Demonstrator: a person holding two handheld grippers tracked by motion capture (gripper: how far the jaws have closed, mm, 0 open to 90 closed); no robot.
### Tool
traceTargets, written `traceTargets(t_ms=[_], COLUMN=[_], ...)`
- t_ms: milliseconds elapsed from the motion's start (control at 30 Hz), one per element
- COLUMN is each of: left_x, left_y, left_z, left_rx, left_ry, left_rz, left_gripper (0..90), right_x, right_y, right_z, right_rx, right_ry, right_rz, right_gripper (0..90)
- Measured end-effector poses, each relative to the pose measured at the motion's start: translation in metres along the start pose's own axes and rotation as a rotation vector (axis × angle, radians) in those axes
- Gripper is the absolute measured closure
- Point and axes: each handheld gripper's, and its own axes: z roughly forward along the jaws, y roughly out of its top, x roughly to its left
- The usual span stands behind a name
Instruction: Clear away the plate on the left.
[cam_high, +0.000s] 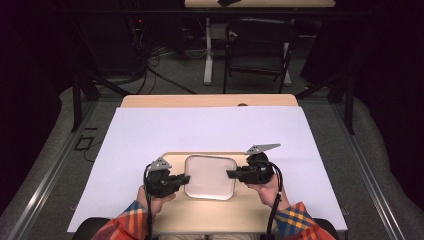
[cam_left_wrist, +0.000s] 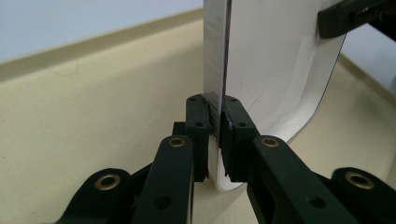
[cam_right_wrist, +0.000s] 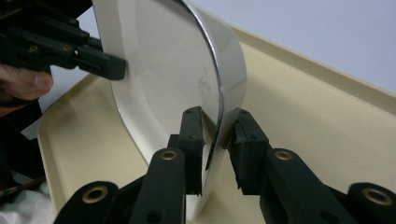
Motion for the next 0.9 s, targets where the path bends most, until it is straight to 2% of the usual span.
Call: traceTargets(t_ms=[67, 367, 500, 567, 733, 833, 867, 900], left_x=[-0.001, 0.004, 0.006, 0.008, 0.008, 0.010, 0.010, 0.010], left_y=[-0.001, -0.002, 0.000, 0.000, 0.002, 0.003, 0.003, 0.003], left_z=[0.002, 0.005, 0.005, 0.007, 0.008, 0.009, 0.010, 0.010], left_rx=[0.015, 0.025, 0.038, 0.036, 0.039, 0.044, 0.045, 0.049], left_ry=[-0.004, -0.001, -0.002, 0.009, 0.020, 0.018, 0.020, 0.020], left_rz=[0.001, -0.003, 0.020, 0.010, 0.044, 0.052, 0.043, 0.056], left_gripper=[82.1, 81.5, 80.6, 80.4, 79.6, 79.3, 79.4, 79.3], right_x=[-0.001, -0.003, -0.002, 0.000, -0.002, -0.002, -0.002, -0.002], right_y=[0.001, 0.001, 0.002, 0.003, 0.004, 0.004, 0.004, 0.004], right_z=[0.001, 0.006, 0.009, 0.012, 0.014, 0.015, 0.016, 0.016], right_rx=[0.003, 0.020, 0.027, 0.034, 0.042, 0.044, 0.046, 0.049], right_ry=[0.001, -0.015, -0.040, -0.057, -0.064, -0.069, -0.068, -0.070], right_rz=[0.002, -0.005, -0.029, -0.050, -0.047, -0.056, -0.059, -0.064], right_gripper=[75.6, 74.9, 73.5, 73.0, 71.9, 71.5, 71.4, 70.9])
